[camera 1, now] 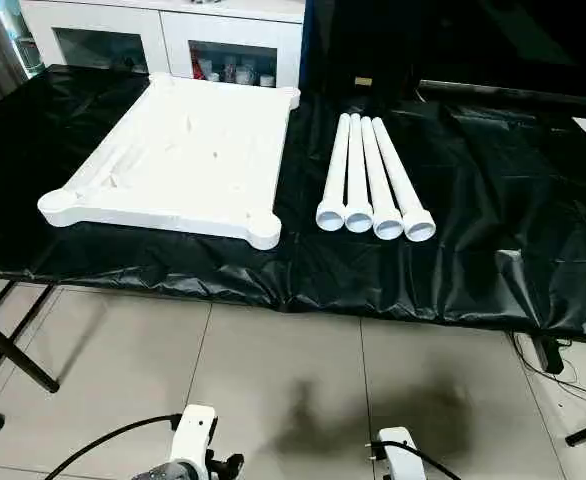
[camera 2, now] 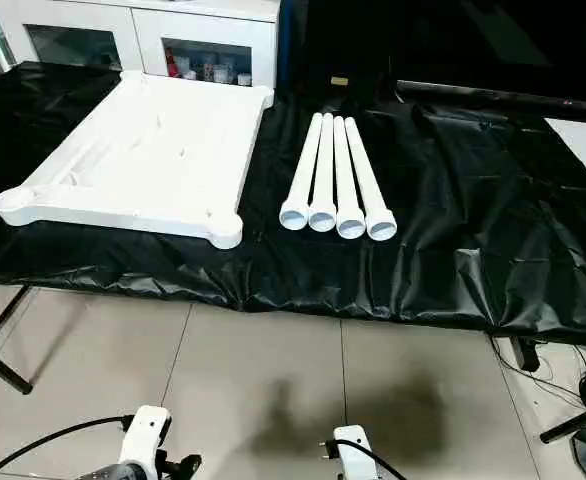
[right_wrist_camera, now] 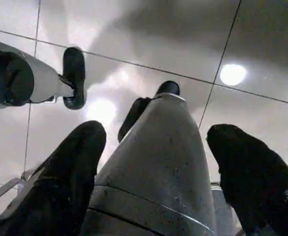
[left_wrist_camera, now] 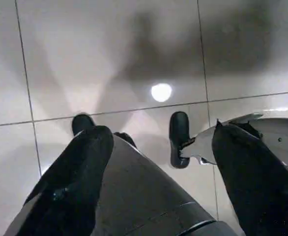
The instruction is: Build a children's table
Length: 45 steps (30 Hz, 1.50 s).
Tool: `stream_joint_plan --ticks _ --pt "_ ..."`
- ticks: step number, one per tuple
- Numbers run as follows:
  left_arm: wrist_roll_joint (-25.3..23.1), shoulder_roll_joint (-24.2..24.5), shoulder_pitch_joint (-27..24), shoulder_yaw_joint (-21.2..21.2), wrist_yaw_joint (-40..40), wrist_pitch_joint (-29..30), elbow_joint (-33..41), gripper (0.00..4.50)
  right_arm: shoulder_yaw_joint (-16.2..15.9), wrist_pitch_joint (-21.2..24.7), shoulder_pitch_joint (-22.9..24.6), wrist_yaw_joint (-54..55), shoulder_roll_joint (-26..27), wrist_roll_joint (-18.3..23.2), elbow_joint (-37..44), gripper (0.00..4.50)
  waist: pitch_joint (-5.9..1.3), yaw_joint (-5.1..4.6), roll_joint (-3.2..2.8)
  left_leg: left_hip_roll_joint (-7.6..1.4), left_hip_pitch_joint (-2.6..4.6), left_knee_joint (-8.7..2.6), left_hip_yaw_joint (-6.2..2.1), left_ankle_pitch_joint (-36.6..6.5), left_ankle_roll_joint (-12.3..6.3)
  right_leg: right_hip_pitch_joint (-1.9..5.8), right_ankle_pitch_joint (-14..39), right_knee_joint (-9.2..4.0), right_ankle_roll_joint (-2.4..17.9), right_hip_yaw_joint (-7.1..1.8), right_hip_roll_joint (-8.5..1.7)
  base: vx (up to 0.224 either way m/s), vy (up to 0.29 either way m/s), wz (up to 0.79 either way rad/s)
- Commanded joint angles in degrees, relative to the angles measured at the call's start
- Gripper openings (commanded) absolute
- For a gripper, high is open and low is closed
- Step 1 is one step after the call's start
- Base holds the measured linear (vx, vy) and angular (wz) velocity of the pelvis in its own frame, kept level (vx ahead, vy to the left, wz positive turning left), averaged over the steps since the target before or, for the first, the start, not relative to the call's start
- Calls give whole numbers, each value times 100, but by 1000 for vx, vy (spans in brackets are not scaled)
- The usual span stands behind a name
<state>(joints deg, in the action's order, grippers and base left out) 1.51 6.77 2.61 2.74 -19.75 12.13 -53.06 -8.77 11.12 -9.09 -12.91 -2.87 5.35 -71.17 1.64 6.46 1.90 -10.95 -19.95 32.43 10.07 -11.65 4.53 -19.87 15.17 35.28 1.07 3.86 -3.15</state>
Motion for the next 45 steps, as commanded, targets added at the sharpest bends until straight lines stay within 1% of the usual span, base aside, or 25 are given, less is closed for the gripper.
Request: stream_joint_plan --ticks 1,21,22,23,24,25,26,27,28,29,30,31,32,33,34,35,36,37,38,39,40,42,43,44,45 --pt "-22 -27 -99 66 29 73 -153 370 18 69 54 25 0 2 -126 375 -135 3 -49 -406 15 -410 -138 -932 -317 127 44 -459 1192 -370 -680 0 0 0" --pt "-22 -27 -99 66 29 73 -153 370 18 69 54 25 0 2 -126 375 -133 4 -50 -406 17 -413 -139 -948 -313 123 95 -465 1181 -370 -679 0 0 0" --pt "-391 -184 1103 49 995 838 -1807 370 582 132 86 955 11 34 -615 375 -154 -17 -659 -393 58 -380 -178 -1027 -117 46 -32 -400 1192 -393 -664 0 0 0" --pt "-352 -154 1122 -3 1046 854 -1784 370 544 109 69 925 -21 1 -596 375 -107 -67 -151 -400 231 -376 -75 -1353 -83 -37 -83 -516 1200 -396 -580 0 0 0" --pt "-332 -140 1131 -28 1069 864 -1769 370 532 99 58 911 -36 -8 -587 375 -55 -38 -201 -363 138 -434 -116 -1518 -35 39 336 -508 1191 -381 -618 0 0 0" --pt "-304 -124 1144 -62 1096 877 -1748 374 521 80 43 888 -55 -16 -575 404 -143 -76 -149 -340 -29 -430 -152 -1179 -48 230 439 -455 1048 -358 -679 -14 35 -19" --pt "-297 -121 1147 -71 1102 880 -1742 374 519 74 39 882 -59 -17 -572 412 -139 -132 -183 -333 -63 -427 -156 -972 -158 206 434 -479 959 -336 -663 -14 35 -19" --pt "-288 -113 1154 -84 1120 877 -1731 374 516 60 28 872 -65 -20 -566 412 -155 -143 -189 -330 -21 -401 -146 -965 -220 170 432 -500 968 -346 -668 0 0 0" --pt "-290 -112 1158 -83 1128 871 -1727 374 522 57 20 871 -61 -14 -565 416 -168 -149 -191 -329 22 -354 -120 -941 -339 132 379 -516 1054 -370 -683 0 0 0" --pt "-287 -112 1162 -87 1127 871 -1725 390 526 55 13 869 -57 -10 -565 434 -187 -127 -220 -329 7 -336 -111 -801 -408 138 283 -502 1112 -369 -685 0 0 0" --pt "-280 -110 1161 -95 1132 862 -1723 390 536 35 8 858 -51 0 -563 434 -204 -103 -241 -347 26 -324 -110 -742 -428 124 146 -496 1154 -369 -685 0 0 0" --pt "-272 -108 1160 -105 1136 853 -1719 400 546 13 2 847 -44 11 -560 444 -221 -100 -242 -357 34 -310 -104 -640 -457 114 -90 -468 1206 -363 -668 0 0 0" --pt "-263 -108 1180 -112 1145 832 -1760 407 573 -2 -2 846 -36 -2 -563 447 -205 -110 -228 -361 -13 -323 -110 -502 -535 136 -522 -416 1284 -327 -642 0 0 0" --pt "-218 -113 1189 -168 1179 733 -1790 410 637 -52 -31 860 -22 19 -558 450 -203 -111 -220 -361 -13 -328 -111 -515 -554 135 -554 -415 1290 -320 -642 0 0 0" --pt "-162 -116 1256 -264 1217 639 -1890 419 690 -125 -77 910 -7 -18 -566 450 -199 -125 -220 -366 -12 -335 -114 -595 -563 137 -524 -421 1305 -316 -651 0 0 0" --pt "-124 -112 1309 -337 1245 540 -1955 429 715 -199 -117 958 2 -58 -568 450 -197 -128 -231 -364 6 -337 -113 -684 -542 126 -405 -439 1313 -319 -656 0 0 0" --pt "-124 -112 1309 -337 1245 540 -1955 429 715 -199 -117 958 2 -58 -568 450 -191 -135 -229 -364 10 -346 -113 -776 -508 126 -274 -453 1315 -322 -659 0 0 0" --pt "63 -68 1396 -567 1246 315 -1928 429 731 -366 -196 966 -13 -82 -533 450 -185 -139 -195 -365 4 -350 -111 -799 -506 131 -220 -459 1310 -325 -660 0 0 0" --pt "63 -68 1396 -567 1246 315 -1928 429 731 -366 -196 966 -13 -82 -533 450 -179 -127 -218 -368 16 -359 -112 -915 -457 123 23 -486 1308 -328 -680 0 0 0" --pt "308 25 1481 -840 1150 96 -1839 429 711 -568 -278 871 -40 -127 -465 450 -184 -121 -195 -368 18 -355 -111 -913 -451 123 49 -487 1314 -333 -682 0 0 0" --pt "419 73 1502 -953 1065 3 -1769 429 676 -659 -308 808 -57 -160 -425 450 -181 -122 -206 -369 5 -359 -112 -896 -434 125 34 -479 1328 -337 -680 0 0 0" --pt "633 236 1489 -1137 685 -270 -1470 429 541 -896 -400 571 -170 -275 -270 450 -167 -127 -168 -374 2 -371 -110 -912 -438 118 96 -474 1320 -332 -670 0 0 0" --pt "633 236 1489 -1137 685 -270 -1470 429 541 -896 -400 571 -170 -275 -270 450 -169 -123 -187 -379 -8 -375 -121 -846 -463 128 43 -456 1310 -329 -675 0 0 0" --pt "669 348 1362 -1121 356 -448 -1137 429 457 -1043 -433 386 -284 -353 -88 450 -177 -127 -191 -387 4 -362 -116 -741 -485 124 -135 -431 1328 -329 -666 0 0 0" --pt "664 419 1209 -1076 143 -578 -817 429 443 -1153 -434 254 -367 -371 110 450 -191 -133 -192 -381 6 -347 -104 -656 -502 127 -283 -407 1342 -326 -653 0 0 0"
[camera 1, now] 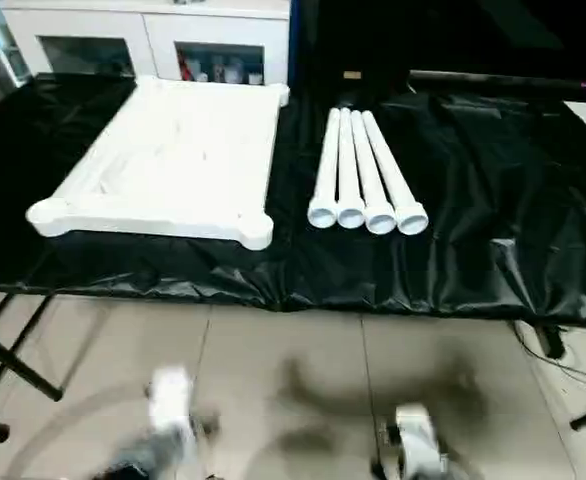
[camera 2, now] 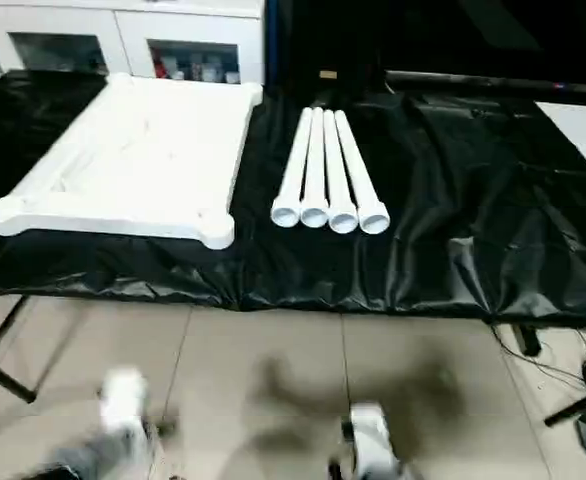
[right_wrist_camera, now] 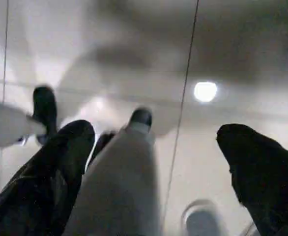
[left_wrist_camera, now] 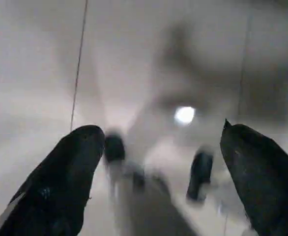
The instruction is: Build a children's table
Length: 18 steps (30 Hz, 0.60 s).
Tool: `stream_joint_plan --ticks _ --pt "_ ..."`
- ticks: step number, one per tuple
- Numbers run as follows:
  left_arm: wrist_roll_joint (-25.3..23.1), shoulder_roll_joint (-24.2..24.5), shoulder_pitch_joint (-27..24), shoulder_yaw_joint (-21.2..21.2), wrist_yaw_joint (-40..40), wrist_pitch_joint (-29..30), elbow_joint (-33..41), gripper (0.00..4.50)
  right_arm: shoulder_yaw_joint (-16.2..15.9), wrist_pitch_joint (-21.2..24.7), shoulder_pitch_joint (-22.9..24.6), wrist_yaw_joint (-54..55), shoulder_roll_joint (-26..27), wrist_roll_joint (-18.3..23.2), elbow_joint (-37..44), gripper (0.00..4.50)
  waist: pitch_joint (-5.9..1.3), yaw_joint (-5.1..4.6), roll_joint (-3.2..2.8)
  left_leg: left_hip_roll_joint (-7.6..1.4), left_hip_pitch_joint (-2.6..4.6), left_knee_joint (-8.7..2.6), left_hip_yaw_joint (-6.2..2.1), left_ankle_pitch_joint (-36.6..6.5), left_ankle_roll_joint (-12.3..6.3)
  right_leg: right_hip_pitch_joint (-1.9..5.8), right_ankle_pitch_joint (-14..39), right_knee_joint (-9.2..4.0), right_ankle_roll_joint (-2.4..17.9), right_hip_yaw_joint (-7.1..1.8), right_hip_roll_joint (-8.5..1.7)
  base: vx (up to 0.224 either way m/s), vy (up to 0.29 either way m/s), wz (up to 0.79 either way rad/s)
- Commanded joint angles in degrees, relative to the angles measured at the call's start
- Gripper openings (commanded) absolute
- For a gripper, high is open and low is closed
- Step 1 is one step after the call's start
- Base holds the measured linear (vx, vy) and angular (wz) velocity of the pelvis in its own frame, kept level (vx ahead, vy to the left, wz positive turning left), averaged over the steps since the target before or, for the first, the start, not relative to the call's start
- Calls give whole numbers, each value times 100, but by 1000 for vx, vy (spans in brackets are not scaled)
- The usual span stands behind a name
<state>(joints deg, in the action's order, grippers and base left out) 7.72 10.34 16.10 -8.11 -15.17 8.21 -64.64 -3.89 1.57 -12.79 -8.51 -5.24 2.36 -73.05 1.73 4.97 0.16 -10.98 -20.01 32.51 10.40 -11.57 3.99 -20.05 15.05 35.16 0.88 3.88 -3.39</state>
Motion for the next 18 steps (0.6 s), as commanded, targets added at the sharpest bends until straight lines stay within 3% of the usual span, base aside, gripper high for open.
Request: stream_joint_plan --ticks 1,2,3,4,6,7,9,11,12,13,14,16,18 --pt "26 147 -362 84 -570 -322 770 429 -17 -322 -39 -370 -219 -45 589 450 -211 22 7 -396 -33 -337 -145 -479 -541 187 -640 -350 1368 -330 -655 0 0 0" --pt "11 226 -662 183 -761 -396 1325 429 22 -315 115 -616 -282 78 1146 450 -216 18 16 -386 -44 -311 -136 -341 -669 190 -945 -319 1353 -320 -639 0 0 0" --pt "11 226 -662 183 -761 -396 1325 429 22 -315 115 -616 -282 78 1146 450 -212 10 14 -373 -30 -298 -119 -315 -725 176 -1036 -318 1340 -322 -616 0 0 0" --pt "11 266 -831 225 -833 -383 1627 429 13 -225 295 -750 -326 149 1682 450 -214 7 6 -355 -4 -285 -104 -304 -803 154 -1082 -315 1320 -324 -594 0 0 0" --pt "5 338 -1226 316 -971 -496 2289 429 -40 -45 743 -943 -431 244 2882 450 -237 49 19 -374 1 -262 -129 -120 -900 191 -1440 -289 1249 -330 -592 0 0 0" --pt "-2 348 -1260 329 -975 -497 2346 429 -49 -14 786 -979 -442 266 2991 450 -213 49 32 -378 -2 -270 -122 -174 -946 161 -1510 -292 1208 -324 -577 0 0 0" --pt "-57 448 -1650 453 -1030 -569 3002 429 -190 211 1287 -1329 -611 426 4168 450 -211 61 54 -381 -3 -293 -129 -396 -900 171 -1173 -322 1154 -323 -574 0 0 0" --pt "-48 515 -1990 488 -1087 -529 3657 429 -230 369 1681 -1555 -763 616 5024 450 -154 76 44 -411 -4 -362 -147 -786 -736 155 -610 -389 1039 -329 -559 0 0 0" --pt "45 566 -2477 398 -1081 -498 4646 429 -222 660 2217 -1783 -995 970 6148 450 -135 61 38 -422 -2 -391 -147 -931 -668 154 -430 -402 1023 -332 -542 0 0 0" --pt "69 571 -2581 361 -1065 -497 4865 429 -217 728 2331 -1824 -1051 1049 6386 450 -109 95 65 -473 -3 -432 -171 -1189 -586 168 -162 -432 921 -353 -563 0 0 0" --pt "109 581 -2743 300 -1038 -499 5209 429 -212 823 2513 -1884 -1145 1163 6764 450 -65 67 66 -452 3 -451 -153 -1366 -548 132 95 -467 902 -352 -530 0 0 0" --pt "171 592 -3018 145 -950 -513 5851 429 -209 969 2877 -1937 -1359 1231 7527 450 -6 61 90 -386 29 -487 -136 -1901 -317 64 1413 -611 721 -376 -528 0 0 0" --pt "432 541 -3198 -22 -901 -313 6545 429 -121 1209 3134 -1916 -1504 1351 8288 450 -4 70 116 -386 19 -500 -164 -1859 -184 56 1754 -638 526 -406 -526 0 0 0"
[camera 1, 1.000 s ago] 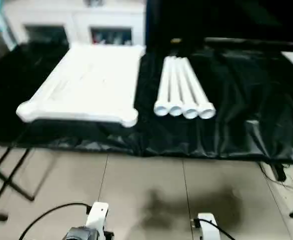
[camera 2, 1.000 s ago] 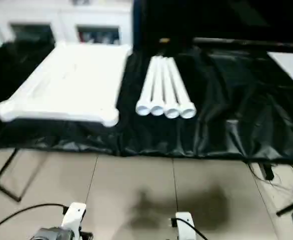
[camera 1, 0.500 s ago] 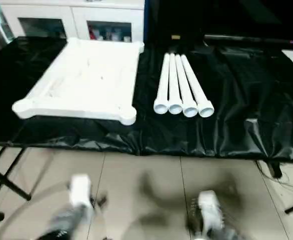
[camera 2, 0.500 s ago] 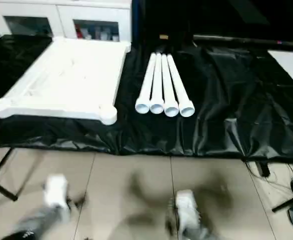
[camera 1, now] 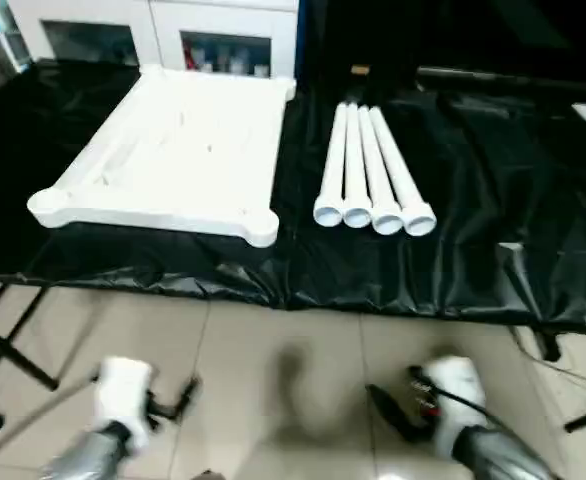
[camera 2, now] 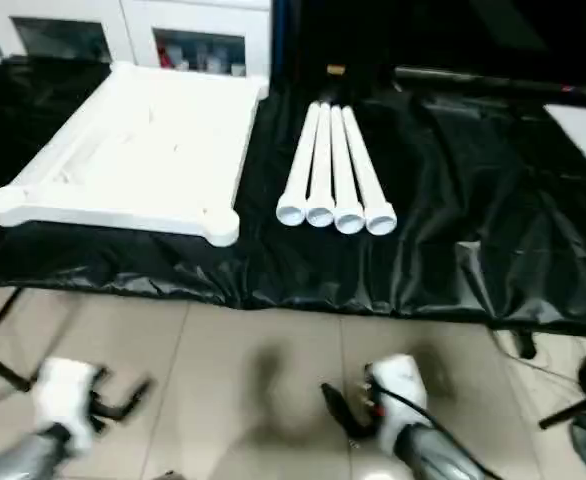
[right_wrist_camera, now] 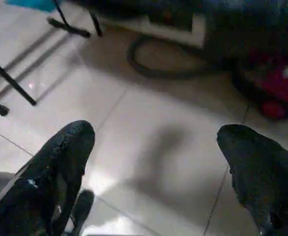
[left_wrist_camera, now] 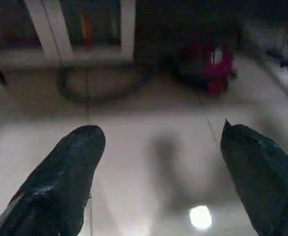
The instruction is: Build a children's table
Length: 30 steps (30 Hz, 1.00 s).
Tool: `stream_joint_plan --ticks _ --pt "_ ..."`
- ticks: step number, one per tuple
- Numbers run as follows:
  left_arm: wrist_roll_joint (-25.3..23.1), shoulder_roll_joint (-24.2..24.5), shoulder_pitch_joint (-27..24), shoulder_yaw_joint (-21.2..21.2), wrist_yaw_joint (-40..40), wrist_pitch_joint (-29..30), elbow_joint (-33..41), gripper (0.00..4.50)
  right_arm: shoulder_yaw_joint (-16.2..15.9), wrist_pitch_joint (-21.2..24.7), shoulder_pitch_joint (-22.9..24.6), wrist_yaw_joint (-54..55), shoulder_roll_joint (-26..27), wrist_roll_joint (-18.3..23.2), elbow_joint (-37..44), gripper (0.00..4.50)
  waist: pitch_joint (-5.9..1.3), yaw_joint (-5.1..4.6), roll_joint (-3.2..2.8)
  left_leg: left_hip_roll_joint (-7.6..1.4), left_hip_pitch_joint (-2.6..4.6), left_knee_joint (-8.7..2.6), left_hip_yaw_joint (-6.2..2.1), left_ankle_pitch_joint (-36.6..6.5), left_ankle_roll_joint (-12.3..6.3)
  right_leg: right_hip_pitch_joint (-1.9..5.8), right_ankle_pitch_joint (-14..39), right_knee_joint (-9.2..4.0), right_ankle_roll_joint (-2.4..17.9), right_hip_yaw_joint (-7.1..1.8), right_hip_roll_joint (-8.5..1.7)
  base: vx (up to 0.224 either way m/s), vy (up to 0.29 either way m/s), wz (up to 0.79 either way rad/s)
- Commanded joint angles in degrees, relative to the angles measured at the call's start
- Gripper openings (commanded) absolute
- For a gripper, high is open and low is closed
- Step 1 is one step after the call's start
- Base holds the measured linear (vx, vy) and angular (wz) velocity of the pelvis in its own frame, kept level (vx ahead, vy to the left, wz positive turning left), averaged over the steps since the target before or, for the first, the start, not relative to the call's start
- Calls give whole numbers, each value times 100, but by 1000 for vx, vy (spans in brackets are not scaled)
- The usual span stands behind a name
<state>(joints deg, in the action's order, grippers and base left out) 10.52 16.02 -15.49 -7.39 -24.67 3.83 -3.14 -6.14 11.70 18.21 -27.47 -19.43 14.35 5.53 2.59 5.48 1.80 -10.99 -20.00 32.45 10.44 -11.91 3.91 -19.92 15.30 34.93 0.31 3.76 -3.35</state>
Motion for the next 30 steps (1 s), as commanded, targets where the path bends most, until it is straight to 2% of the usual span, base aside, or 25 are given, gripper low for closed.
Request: stream_joint_plan --ticks 1,4,5,6,7,8,9,10,11,13,14,15,16,18,19,20,21,23,24,25,26,27,28,29,30 --pt "200 -45 -86 -141 99 180 659 429 150 353 101 -42 -129 250 747 450 -91 13 -46 -375 9 -496 -168 -1772 -175 47 1672 -610 567 -394 -520 0 0 0" --pt "455 -77 -144 -300 309 546 1508 429 367 748 106 -26 -244 644 1613 450 -104 1 -34 -368 -6 -476 -171 -1579 -175 49 1366 -573 532 -394 -504 0 0 0" --pt "749 -93 -194 -457 578 979 2285 429 650 1194 16 116 -347 1188 2363 450 -119 3 -11 -366 -17 -459 -182 -1359 -194 89 945 -508 532 -388 -485 0 0 0" --pt "749 -93 -194 -457 578 979 2285 429 650 1194 16 116 -347 1188 2363 450 -132 -7 -1 -360 -12 -443 -177 -1247 -193 99 733 -475 537 -384 -472 0 0 0" --pt "775 -97 -167 -517 692 1070 2495 429 767 1363 -73 198 -360 1471 2551 450 -139 -5 21 -333 -13 -420 -163 -1116 -243 82 557 -483 507 -370 -453 0 0 0" --pt "823 -100 -80 -576 810 1218 2682 429 873 1499 -193 305 -390 1652 2717 450 -134 -14 6 -318 -7 -415 -159 -1074 -241 78 496 -468 503 -368 -446 0 0 0" --pt "791 -90 166 -640 950 1278 2804 429 972 1533 -480 461 -352 1682 2776 450 -167 -12 27 -296 10 -378 -157 -825 -233 76 182 -429 470 -359 -417 0 0 0" --pt "777 -87 248 -659 994 1293 2837 429 1000 1535 -572 510 -339 1673 2789 450 -178 -13 17 -287 20 -367 -156 -735 -214 74 72 -421 468 -353 -409 0 0 0" --pt "713 -74 501 -744 1131 1292 2866 429 1018 1365 -855 738 -242 1157 2719 450 -173 -20 36 -277 9 -364 -152 -604 -152 67 -92 -398 479 -347 -396 0 0 0" --pt "525 -36 885 -892 1399 1366 2854 429 954 1035 -1212 863 -154 578 2506 450 -208 -20 39 -272 33 -330 -149 -425 -71 81 -457 -358 503 -343 -391 0 0 0" --pt "454 -20 999 -932 1480 1397 2838 429 931 951 -1308 892 -137 423 2434 450 -205 -43 91 -267 19 -327 -142 -384 -47 85 -551 -352 498 -335 -371 0 0 0" --pt "388 17 1189 -989 1616 1382 2843 429 902 1026 -1481 1053 -146 232 2338 450 -239 -30 69 -243 34 -302 -157 -184 -8 121 -855 -309 507 -333 -380 0 0 0" --pt "463 72 1353 -999 1662 1509 2802 429 899 1201 -1653 1273 -83 263 2176 450 -236 -31 145 -232 34 -292 -154 -70 -5 138 -1091 -297 499 -330 -362 0 0 0" --pt "485 102 1469 -831 1678 1830 2699 429 875 1376 -1892 1624 63 363 1807 450 -247 -22 106 -209 58 -289 -164 -41 48 129 -1144 -259 511 -329 -366 0 0 0" --pt "368 91 1518 -663 1696 1984 2616 429 958 1497 -1979 1651 269 750 1617 450 -245 -31 130 -214 59 -294 -151 -106 63 126 -1100 -259 515 -337 -377 0 0 0" --pt "274 37 1603 -517 1731 2063 2540 429 1016 1552 -2059 1652 415 997 1461 450 -247 -43 102 -214 55 -303 -152 -282 52 119 -993 -266 526 -337 -383 0 0 0" --pt "290 -47 1683 -435 1745 2083 2490 429 988 1490 -2115 1707 469 925 1357 450 -256 -28 -30 -228 67 -302 -174 -347 106 110 -949 -255 528 -336 -396 0 0 0" --pt "222 -126 1852 -275 1817 2200 2466 429 990 1460 -2244 1812 506 726 1246 450 -262 -41 28 -253 51 -302 -170 -428 222 135 -981 -272 581 -332 -396 0 0 0" --pt "198 -138 1901 -231 1833 2232 2462 429 1004 1470 -2281 1832 516 695 1227 450 -268 -60 -97 -245 106 -313 -153 -896 349 145 -615 -314 582 -314 -373 0 0 0" --pt "188 -262 2129 -119 1829 2209 2251 429 1051 1386 -2419 1791 613 587 1115 450 -239 -112 -184 -223 151 -348 -145 -1556 401 173 81 -382 634 -291 -345 0 0 0" --pt "155 -368 2286 -26 1801 2099 1977 429 930 1283 -2487 1757 598 313 1037 450 -184 -125 -262 -205 235 -391 -136 -2281 358 174 1083 -476 704 -265 -328 0 0 0" --pt "152 -370 2293 -17 1798 2095 1964 429 920 1279 -2492 1758 595 299 1032 450 -180 -124 -223 -197 250 -391 -128 -2395 287 211 1395 -524 732 -260 -326 0 0 0" --pt "98 -351 2371 158 1727 2041 1781 429 745 1246 -2550 1781 578 147 1016 450 -160 -103 -221 -135 227 -384 -80 -2374 95 303 1850 -608 763 -265 -311 0 0 0" --pt "-34 -291 2397 284 1746 2080 1811 429 678 1299 -2573 1788 613 258 1115 450 -130 -83 -163 -72 195 -362 -31 -2189 -91 380 2409 -701 703 -287 -324 0 0 0" --pt "-68 -283 2403 306 1767 2102 1841 429 654 1320 -2570 1790 617 288 1158 450 -112 -65 -192 -57 197 -353 -21 -2114 -144 393 2704 -741 641 -304 -344 0 0 0"
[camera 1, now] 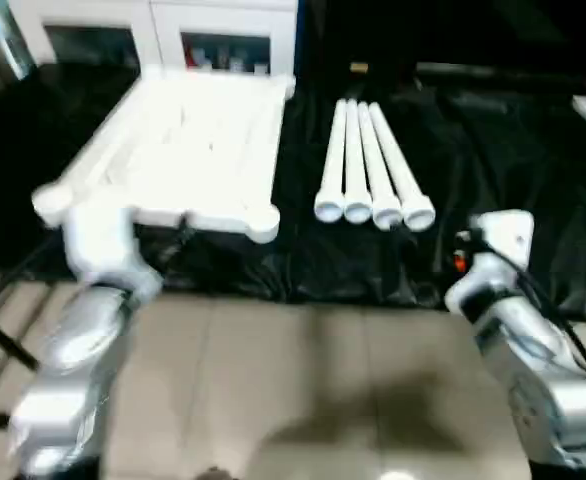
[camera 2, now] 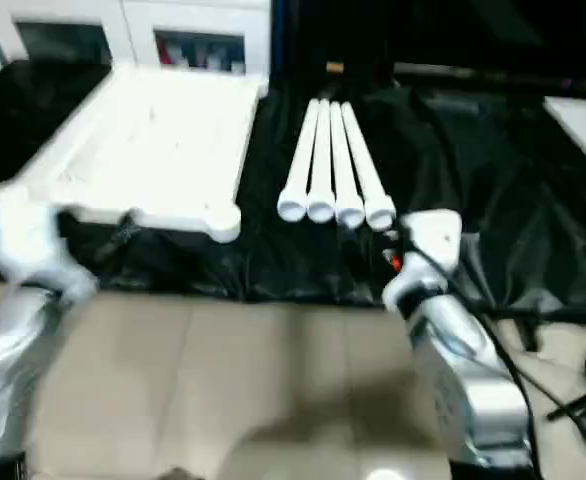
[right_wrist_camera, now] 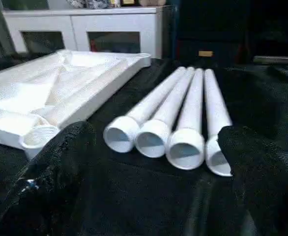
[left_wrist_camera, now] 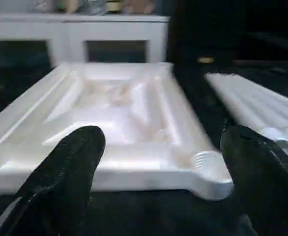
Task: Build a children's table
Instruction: Move to table
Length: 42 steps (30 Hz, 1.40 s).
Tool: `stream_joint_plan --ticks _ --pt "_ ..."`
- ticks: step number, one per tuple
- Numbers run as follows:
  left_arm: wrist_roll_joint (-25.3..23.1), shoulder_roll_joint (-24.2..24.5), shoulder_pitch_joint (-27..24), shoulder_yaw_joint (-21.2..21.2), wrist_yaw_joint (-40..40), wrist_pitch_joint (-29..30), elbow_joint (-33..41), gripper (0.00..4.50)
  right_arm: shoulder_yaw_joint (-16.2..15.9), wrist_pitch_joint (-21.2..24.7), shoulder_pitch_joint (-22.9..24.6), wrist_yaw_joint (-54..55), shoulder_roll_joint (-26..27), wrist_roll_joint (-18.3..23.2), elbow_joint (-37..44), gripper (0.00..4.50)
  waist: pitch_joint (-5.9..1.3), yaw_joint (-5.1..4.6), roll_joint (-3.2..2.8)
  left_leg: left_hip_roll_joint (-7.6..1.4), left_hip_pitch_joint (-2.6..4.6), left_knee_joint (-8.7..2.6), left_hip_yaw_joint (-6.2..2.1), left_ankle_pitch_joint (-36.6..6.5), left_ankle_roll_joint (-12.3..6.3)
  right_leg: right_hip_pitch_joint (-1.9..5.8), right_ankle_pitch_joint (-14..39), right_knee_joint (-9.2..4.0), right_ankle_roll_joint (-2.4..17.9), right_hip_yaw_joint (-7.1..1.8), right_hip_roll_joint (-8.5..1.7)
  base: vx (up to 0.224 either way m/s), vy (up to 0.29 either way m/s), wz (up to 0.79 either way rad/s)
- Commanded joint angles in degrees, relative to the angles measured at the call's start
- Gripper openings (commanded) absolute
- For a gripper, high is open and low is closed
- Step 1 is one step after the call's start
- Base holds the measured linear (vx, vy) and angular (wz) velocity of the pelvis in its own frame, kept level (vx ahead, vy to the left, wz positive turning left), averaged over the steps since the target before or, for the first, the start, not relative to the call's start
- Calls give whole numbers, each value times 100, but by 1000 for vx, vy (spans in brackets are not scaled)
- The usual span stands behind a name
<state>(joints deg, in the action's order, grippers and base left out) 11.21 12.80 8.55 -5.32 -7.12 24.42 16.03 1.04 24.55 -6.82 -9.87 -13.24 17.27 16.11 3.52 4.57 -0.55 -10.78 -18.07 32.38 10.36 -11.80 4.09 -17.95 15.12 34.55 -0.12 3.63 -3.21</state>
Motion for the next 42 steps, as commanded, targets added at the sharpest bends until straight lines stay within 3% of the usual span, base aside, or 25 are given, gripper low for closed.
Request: stream_joint_plan --ticks 1,3,4,8,9,11,12,14,15,16,18,21,23,24,25,26,27,31,32,33,34,35,36,39,42 --pt "-137 22 20 104 35 69 -64 429 -59 43 -73 16 -14 14 104 450 -238 29 21 -63 -9 -331 -8 -1841 -235 278 2919 -748 618 -306 -380 53 -25 -1" --pt "-100 -67 109 67 144 184 -11 429 -107 39 -70 -83 -62 72 103 450 -328 53 37 -72 -14 -342 -8 -1364 -343 386 2383 -704 652 -291 -327 64 -20 0" --pt "-113 -128 159 22 250 230 -14 429 -200 -56 -56 -160 -38 36 -23 450 -363 145 180 96 -534 -199 -140 -830 -1037 767 1981 -788 436 -46 -545 104 -4 26" --pt "-141 -141 170 -89 293 163 -82 429 -466 -229 -103 -280 116 -150 -273 450 -414 -29 -90 165 -224 -105 -477 197 -2114 847 1095 -814 478 582 -230 125 14 55" --pt "-135 -139 193 -115 284 123 -135 429 -512 -265 -142 -312 149 -206 -328 450 -430 -83 -137 151 68 -144 -661 351 -2381 732 915 -658 443 654 -35 185 3 71" --pt "-170 -134 222 -120 329 45 -258 429 -563 -287 -213 -352 211 -218 -409 450 -541 -449 -102 -459 1124 -107 -1911 1078 -4160 -482 1558 555 -14 326 112 222 -22 67" --pt "-170 -134 222 -120 329 45 -258 429 -563 -287 -213 -352 211 -218 -409 450 -547 -448 -105 -494 1106 -79 -2074 1620 -4382 -670 1573 744 -130 179 11 178 -43 60" --pt "-228 -76 252 -73 308 30 -296 429 -631 -371 -289 -440 247 -177 -481 450 -397 -447 122 40 553 -219 -1854 755 -3378 -684 419 707 -259 -391 -89 30 -86 47" --pt "-230 -66 261 -80 307 33 -293 429 -617 -389 -311 -448 301 -129 -516 450 -381 -473 262 70 638 -155 -1357 275 -2710 -695 29 334 -97 -518 -182 18 -86 47" --pt "-237 -67 267 -96 303 35 -293 429 -595 -402 -329 -446 359 -105 -550 450 -236 -289 570 774 54 98 -784 -782 -2014 92 627 -437 -257 -1076 -371 149 -126 48" --pt "-249 -51 281 -138 283 7 -327 429 -500 -305 -400 -311 503 -51 -600 450 -236 -49 632 772 -287 1045 -640 -900 -1251 535 2346 -659 135 -1551 -868 168 -132 35" --pt "-291 -31 259 -175 293 -45 -377 429 -335 -182 -467 -201 668 114 -699 450 -171 -1 539 526 -444 974 -686 -219 -629 713 2595 -768 1193 -1324 -750 161 -62 11" --pt "-305 -21 245 -166 280 -57 -375 429 -326 -206 -484 -77 681 4 -777 450 -213 58 208 223 -353 234 -650 144 -531 749 2352 -825 1359 -781 -402 158 22 5" --pt "-301 -28 250 -164 273 -73 -385 429 -334 -241 -482 -15 685 -78 -831 450 -236 56 105 130 -191 -2 -620 109 -510 703 2244 -800 1205 -529 -281 203 96 9" --pt "-311 -37 278 -164 263 -110 -443 429 -367 -284 -473 70 684 -216 -901 450 -291 -161 -69 -265 233 -443 -1136 -931 -817 339 1628 -132 665 -88 194 245 132 6" --pt "-334 -48 314 -156 264 -148 -514 429 -393 -293 -461 94 678 -281 -943 450 -535 -241 -59 -494 894 -284 -1490 -1621 -1444 -271 1221 603 153 21 178 245 132 6" --pt "-334 -48 314 -156 264 -148 -514 429 -393 -293 -461 94 678 -281 -943 450 -587 -293 -16 -452 906 -218 -1556 -1254 -1720 -410 961 727 -104 50 159 243 98 -2" --pt "-377 -143 626 -36 319 -98 -1016 429 -195 -261 -505 356 797 -384 -1031 450 -431 -319 153 -104 465 -268 -871 806 -2251 -877 -674 788 -355 36 13 193 53 0" --pt "-415 -170 725 14 325 -77 -1220 429 -79 -295 -535 506 859 -362 -1044 450 -434 -354 193 134 587 -65 -131 1171 -1802 -1009 -1634 212 120 -51 -130 161 13 0" --pt "-415 -170 725 14 325 -77 -1220 429 -79 -295 -535 506 859 -362 -1044 450 -442 -365 554 335 500 28 186 953 -1522 -891 -2039 -60 216 -166 -190 183 -3 -24" --pt "-450 -183 799 79 300 -109 -1342 429 -16 -402 -542 534 860 -358 -1039 450 -394 -15 901 657 1 605 62 -710 -949 -292 463 -803 -537 -1258 -638 139 25 -28" --pt "-485 -178 832 118 293 -123 -1390 429 0 -406 -543 509 847 -340 -1032 450 -488 218 672 736 30 940 -93 -1178 -698 -221 1232 -827 -168 -1793 -1049 139 25 -28" --pt "-509 -176 856 144 290 -142 -1417 429 10 -411 -543 508 834 -345 -1027 450 -566 174 773 769 -339 1216 -426 -919 -453 69 292 -606 640 -2089 -1042 107 66 -46" --pt "-611 -174 982 278 165 -284 -1496 429 92 -17 -515 541 760 -257 -927 450 -625 134 657 956 -568 1551 -765 -592 12 -72 -3665 -447 1266 -2023 -670 80 115 -59" --pt "-1008 37 1044 556 118 -485 -1492 429 74 50 -414 443 702 -266 -872 450 -488 53 146 529 -332 629 -1148 -402 0 -274 -868 -747 1058 -1878 -170 -8 231 -50"
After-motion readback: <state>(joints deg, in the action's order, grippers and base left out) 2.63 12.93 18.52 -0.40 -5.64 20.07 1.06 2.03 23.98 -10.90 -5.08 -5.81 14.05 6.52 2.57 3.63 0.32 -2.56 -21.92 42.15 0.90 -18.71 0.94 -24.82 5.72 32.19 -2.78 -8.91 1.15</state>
